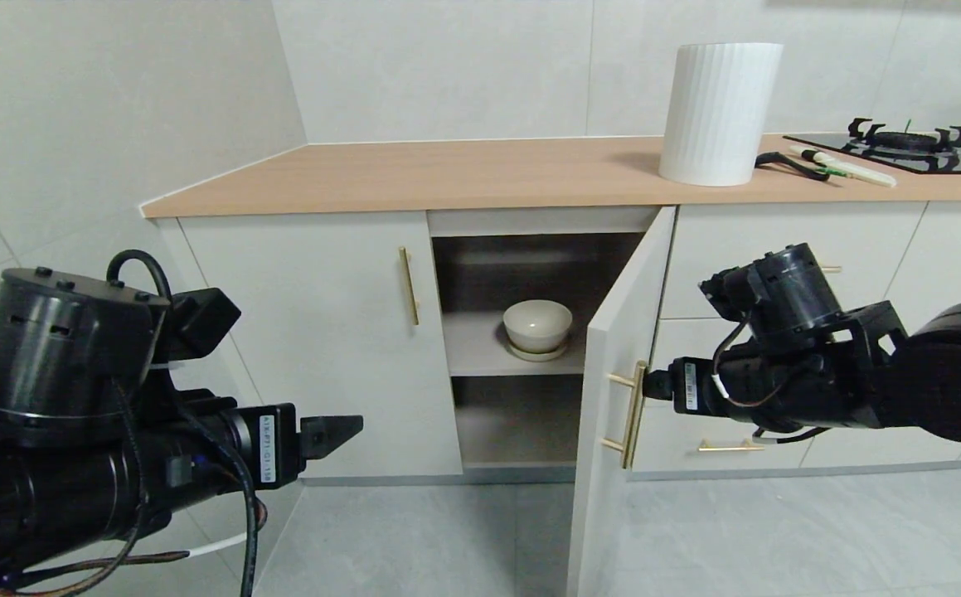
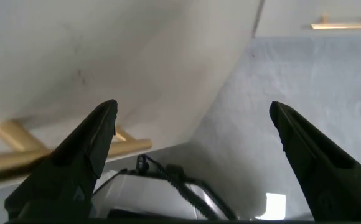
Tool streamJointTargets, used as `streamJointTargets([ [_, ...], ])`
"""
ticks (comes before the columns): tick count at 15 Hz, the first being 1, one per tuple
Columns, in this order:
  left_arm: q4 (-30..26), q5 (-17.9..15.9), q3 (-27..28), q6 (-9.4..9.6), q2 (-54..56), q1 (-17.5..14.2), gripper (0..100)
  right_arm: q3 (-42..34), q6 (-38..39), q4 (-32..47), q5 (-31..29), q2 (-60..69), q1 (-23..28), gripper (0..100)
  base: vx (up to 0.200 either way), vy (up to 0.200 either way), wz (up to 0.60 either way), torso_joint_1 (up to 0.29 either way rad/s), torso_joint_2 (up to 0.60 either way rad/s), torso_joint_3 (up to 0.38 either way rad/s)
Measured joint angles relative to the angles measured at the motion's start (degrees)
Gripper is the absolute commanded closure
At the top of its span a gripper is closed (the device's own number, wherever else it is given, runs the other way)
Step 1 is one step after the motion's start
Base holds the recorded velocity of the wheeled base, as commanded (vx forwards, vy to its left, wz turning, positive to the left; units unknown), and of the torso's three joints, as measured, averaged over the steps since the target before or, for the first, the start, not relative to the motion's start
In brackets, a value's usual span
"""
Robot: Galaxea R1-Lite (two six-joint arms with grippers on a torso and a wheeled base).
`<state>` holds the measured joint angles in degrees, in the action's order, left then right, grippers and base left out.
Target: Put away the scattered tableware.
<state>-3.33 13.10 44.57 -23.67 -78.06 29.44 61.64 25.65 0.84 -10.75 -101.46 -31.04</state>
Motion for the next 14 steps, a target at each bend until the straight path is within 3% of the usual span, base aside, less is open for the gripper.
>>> streamJointTargets([
  [5,4.74,1.76,-1.22,0.37,0.20,0.00,0,9.08,-4.08,-0.13,2.79,-6.78,-0.24,0,0.000,0.000,0.00,0.000,0.00,0.000],
  [14,4.63,2.00,-1.38,0.41,-0.22,0.10,0,10.02,-3.56,-8.85,2.84,-12.31,-0.60,0,0.000,0.000,0.00,0.000,0.00,0.000],
])
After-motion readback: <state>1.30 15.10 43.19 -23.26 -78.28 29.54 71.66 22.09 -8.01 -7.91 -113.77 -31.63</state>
